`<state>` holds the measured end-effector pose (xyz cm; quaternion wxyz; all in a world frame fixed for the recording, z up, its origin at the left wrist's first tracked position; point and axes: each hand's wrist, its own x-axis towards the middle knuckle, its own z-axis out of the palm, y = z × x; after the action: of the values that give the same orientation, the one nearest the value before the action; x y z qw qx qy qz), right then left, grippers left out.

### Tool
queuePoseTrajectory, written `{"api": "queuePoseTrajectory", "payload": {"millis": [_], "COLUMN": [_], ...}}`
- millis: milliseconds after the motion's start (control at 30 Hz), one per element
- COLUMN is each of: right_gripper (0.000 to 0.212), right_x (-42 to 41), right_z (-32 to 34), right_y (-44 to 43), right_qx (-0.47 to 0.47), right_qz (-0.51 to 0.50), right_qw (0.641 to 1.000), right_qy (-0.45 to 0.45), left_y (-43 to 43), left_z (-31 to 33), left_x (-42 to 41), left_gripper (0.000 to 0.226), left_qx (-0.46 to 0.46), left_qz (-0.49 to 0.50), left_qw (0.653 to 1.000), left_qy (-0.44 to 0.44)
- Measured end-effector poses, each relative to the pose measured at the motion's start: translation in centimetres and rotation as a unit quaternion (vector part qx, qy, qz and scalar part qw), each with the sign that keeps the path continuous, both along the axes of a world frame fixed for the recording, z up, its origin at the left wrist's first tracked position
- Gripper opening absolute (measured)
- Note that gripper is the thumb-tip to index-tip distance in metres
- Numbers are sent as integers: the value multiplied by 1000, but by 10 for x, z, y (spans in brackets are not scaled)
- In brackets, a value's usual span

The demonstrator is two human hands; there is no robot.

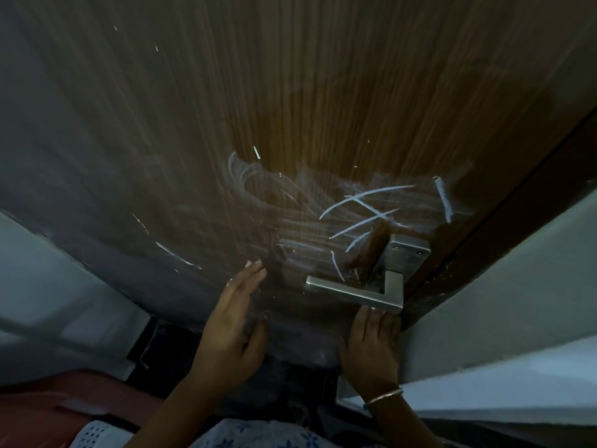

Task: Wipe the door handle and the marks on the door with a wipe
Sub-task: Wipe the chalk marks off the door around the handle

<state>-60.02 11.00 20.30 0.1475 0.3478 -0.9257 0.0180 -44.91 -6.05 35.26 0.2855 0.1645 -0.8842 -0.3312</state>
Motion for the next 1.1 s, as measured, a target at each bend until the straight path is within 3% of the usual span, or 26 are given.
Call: {"api": "queuePoseTrajectory", "payload": {"millis": [167, 267, 433, 500, 567, 733, 933, 1100], "right_gripper": [55, 77, 42, 52, 48, 49, 30, 32], "right_x": [3, 3, 13, 17, 21, 33, 41, 36], "right_z": [7, 13, 53, 71, 81, 81, 89, 92], "right_y": [-9, -22, -66, -84, -96, -96, -91, -58], "right_qx": [23, 33, 3, -25, -31, -68, -84, -91], "right_qz": [37, 117, 234, 235, 233, 220, 158, 114], "right_qw": [999, 992, 972, 972, 971, 961, 967, 982], "right_qy": [-23, -19, 16, 11, 43, 156, 183, 118], "left_y": [-10, -14, -17, -20, -23, -20, -9, 11], "left_z": [1, 1, 0, 0, 0, -3, -6, -5], "left_x": [-15, -22, -28, -27, -25, -29, -36, -47], "left_gripper": [55, 51, 40, 30, 19, 17, 34, 47], "left_qx": [-6, 6, 15, 13, 23, 91, 183, 229], "left_qz": [1, 11, 45, 46, 39, -22, -10, -130], "left_qw": [1000, 1000, 999, 999, 999, 996, 983, 965], "left_qy": [4, 7, -1, 9, 14, 1, 27, 8]}}
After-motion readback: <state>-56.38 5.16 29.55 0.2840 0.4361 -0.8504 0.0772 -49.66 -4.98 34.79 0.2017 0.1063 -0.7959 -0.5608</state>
